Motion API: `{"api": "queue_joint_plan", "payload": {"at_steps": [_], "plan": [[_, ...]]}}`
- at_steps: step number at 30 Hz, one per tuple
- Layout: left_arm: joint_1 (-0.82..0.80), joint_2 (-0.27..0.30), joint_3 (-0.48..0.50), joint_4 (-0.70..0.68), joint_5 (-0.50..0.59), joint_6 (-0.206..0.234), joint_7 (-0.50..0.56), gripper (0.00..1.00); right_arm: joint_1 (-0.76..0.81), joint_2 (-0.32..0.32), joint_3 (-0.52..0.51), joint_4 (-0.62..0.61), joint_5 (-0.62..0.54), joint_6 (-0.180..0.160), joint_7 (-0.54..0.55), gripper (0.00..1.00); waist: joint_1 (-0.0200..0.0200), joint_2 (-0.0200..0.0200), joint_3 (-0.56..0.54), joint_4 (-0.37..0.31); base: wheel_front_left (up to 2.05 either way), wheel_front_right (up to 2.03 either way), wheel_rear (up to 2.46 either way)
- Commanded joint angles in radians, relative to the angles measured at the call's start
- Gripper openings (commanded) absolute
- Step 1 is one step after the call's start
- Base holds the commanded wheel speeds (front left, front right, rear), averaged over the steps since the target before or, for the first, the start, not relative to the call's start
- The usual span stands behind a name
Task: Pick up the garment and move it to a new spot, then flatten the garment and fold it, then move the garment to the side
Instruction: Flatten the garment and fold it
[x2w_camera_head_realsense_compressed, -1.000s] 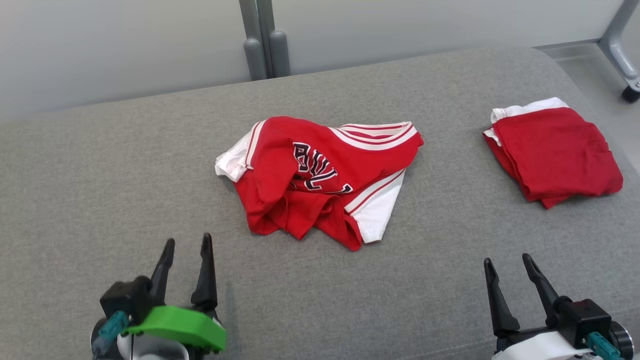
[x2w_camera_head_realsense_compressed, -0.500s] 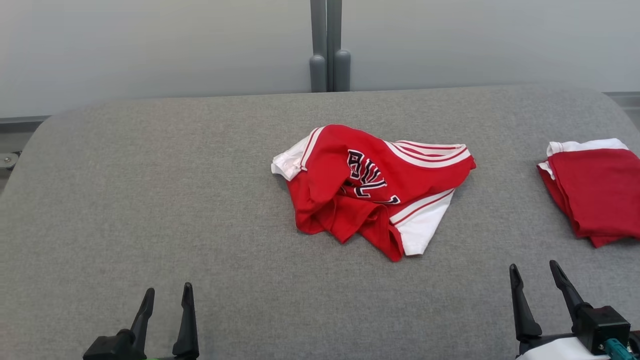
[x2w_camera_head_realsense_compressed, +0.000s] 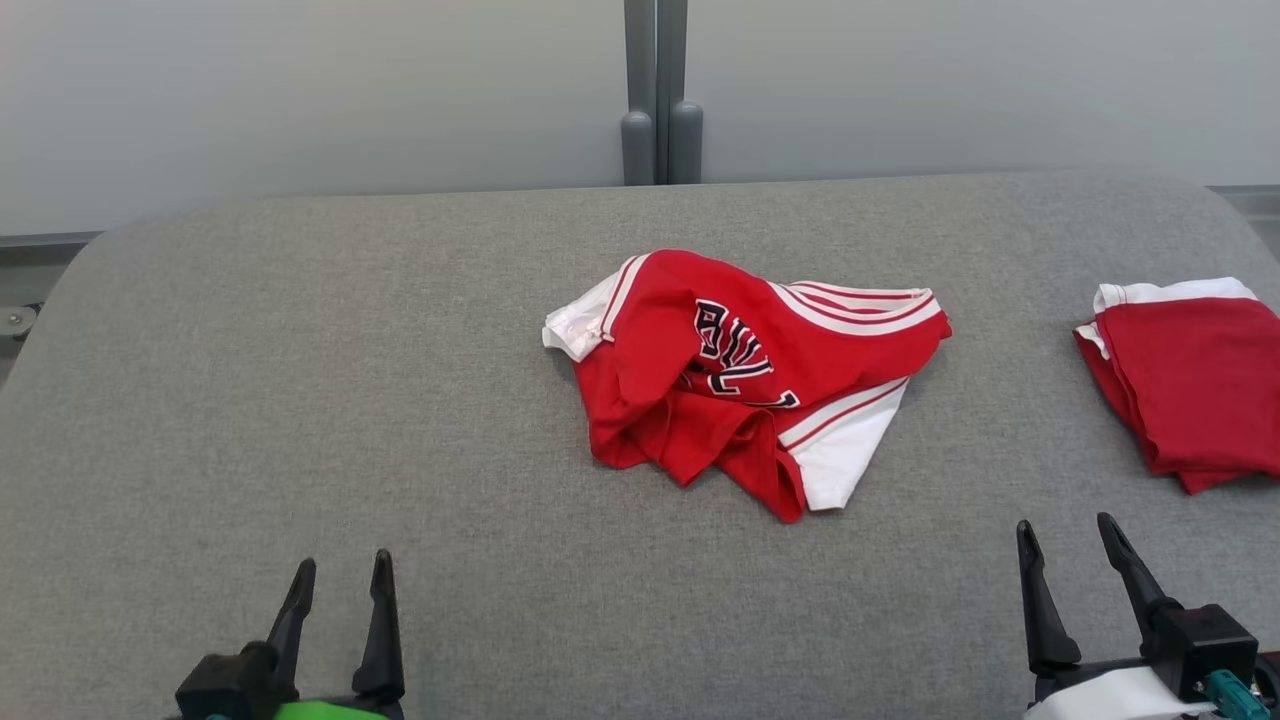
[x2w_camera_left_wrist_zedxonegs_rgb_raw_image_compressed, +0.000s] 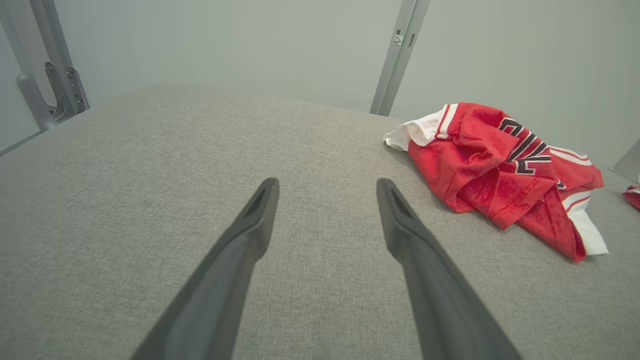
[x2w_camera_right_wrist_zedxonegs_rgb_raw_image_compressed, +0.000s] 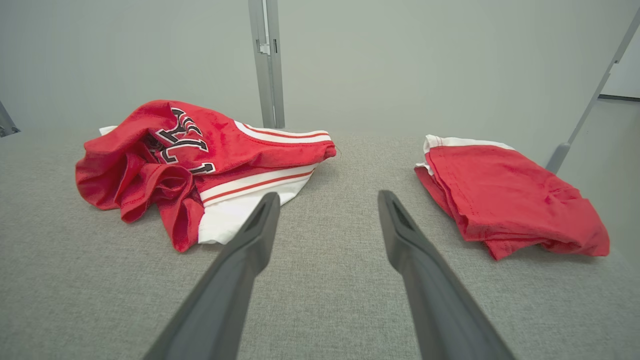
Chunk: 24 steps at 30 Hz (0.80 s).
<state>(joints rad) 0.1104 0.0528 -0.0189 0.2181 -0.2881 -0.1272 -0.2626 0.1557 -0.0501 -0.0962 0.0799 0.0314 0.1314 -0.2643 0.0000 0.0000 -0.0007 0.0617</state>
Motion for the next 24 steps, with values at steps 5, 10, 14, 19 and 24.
{"api": "queue_joint_plan", "payload": {"at_steps": [5,10,14,19,24], "plan": [[-0.139,-0.002,-0.088,0.056,0.013,-0.005,-0.003,1.00,-0.047,-0.002,0.020,-0.013,-0.012,-0.001,0.000,1.00,0.0000,0.0000,0.043,-0.045,0.00,0.00,0.00],[-0.338,0.000,-0.252,0.246,-0.016,-0.004,0.007,1.00,-0.084,-0.002,0.046,-0.011,0.005,-0.001,0.000,1.00,0.0000,0.0000,0.077,-0.122,0.00,0.00,0.00],[-0.458,0.020,-0.311,0.402,-0.042,-0.003,0.028,1.00,-0.101,-0.002,0.062,-0.003,0.016,-0.001,0.000,1.00,0.0000,0.0000,0.094,-0.182,0.00,0.00,0.00],[-0.542,0.035,-0.345,0.529,-0.071,-0.003,0.024,1.00,-0.110,-0.002,0.063,-0.002,0.024,-0.001,0.000,1.00,0.0000,0.0000,0.115,-0.233,0.00,0.00,0.00],[-0.622,0.063,-0.363,0.656,-0.109,-0.002,0.014,1.00,-0.124,-0.001,0.060,0.000,0.032,-0.001,0.000,1.00,0.0000,0.0000,0.133,-0.274,0.00,0.00,0.00]]}}
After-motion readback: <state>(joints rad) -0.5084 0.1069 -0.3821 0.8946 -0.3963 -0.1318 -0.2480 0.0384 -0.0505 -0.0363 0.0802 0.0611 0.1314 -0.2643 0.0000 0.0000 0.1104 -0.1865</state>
